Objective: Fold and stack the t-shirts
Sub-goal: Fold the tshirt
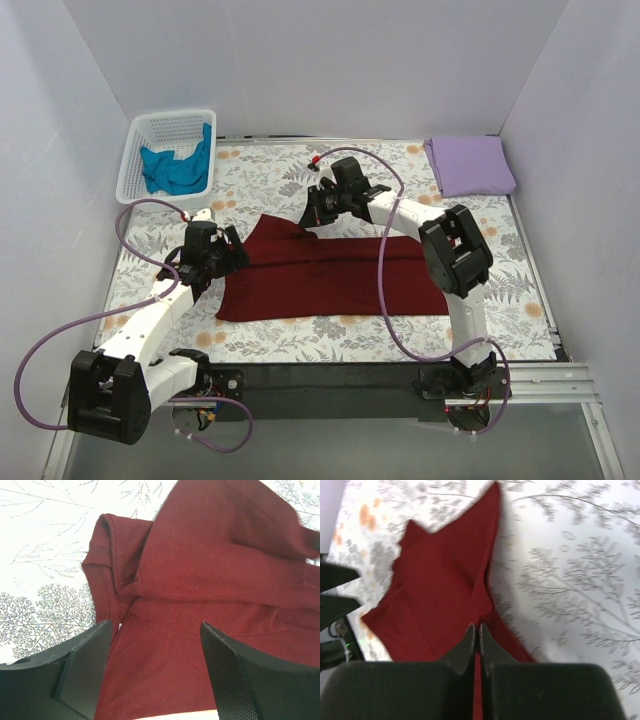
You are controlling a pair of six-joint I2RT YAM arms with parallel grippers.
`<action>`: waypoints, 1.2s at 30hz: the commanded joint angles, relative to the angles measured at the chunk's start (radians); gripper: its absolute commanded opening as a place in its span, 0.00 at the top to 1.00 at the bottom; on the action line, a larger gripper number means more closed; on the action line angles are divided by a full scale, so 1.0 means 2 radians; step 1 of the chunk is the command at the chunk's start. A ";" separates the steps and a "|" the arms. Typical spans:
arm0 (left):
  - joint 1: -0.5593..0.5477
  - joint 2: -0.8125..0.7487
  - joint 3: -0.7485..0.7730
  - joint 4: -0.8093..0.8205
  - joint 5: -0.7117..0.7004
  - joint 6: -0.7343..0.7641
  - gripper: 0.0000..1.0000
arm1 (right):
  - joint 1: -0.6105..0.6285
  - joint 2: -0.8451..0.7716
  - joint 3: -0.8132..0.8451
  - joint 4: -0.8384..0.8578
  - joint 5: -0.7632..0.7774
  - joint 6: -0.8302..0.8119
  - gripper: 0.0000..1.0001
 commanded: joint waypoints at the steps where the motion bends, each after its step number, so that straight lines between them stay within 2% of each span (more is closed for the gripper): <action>1: -0.002 -0.005 0.009 0.006 -0.006 0.003 0.31 | 0.014 -0.066 -0.032 0.009 -0.030 -0.019 0.99; 9: -0.002 -0.007 0.008 0.005 -0.011 0.002 0.31 | 0.046 -0.139 -0.139 0.006 -0.051 -0.049 0.99; 15: -0.002 -0.004 0.007 0.005 -0.012 0.002 0.31 | 0.094 -0.147 -0.162 -0.045 -0.056 -0.110 0.99; 19: -0.002 0.000 0.007 0.004 -0.012 0.002 0.31 | 0.108 -0.136 -0.171 -0.080 -0.040 -0.134 0.85; 20: -0.002 0.000 0.006 0.004 -0.011 0.002 0.31 | 0.110 -0.136 -0.171 -0.086 -0.038 -0.138 0.80; 29: -0.002 0.003 0.008 0.004 -0.013 0.002 0.31 | 0.105 -0.166 -0.124 -0.100 0.043 -0.123 0.55; 36: -0.002 0.002 0.008 0.004 -0.013 0.002 0.32 | 0.084 -0.115 -0.077 -0.055 0.047 -0.070 0.54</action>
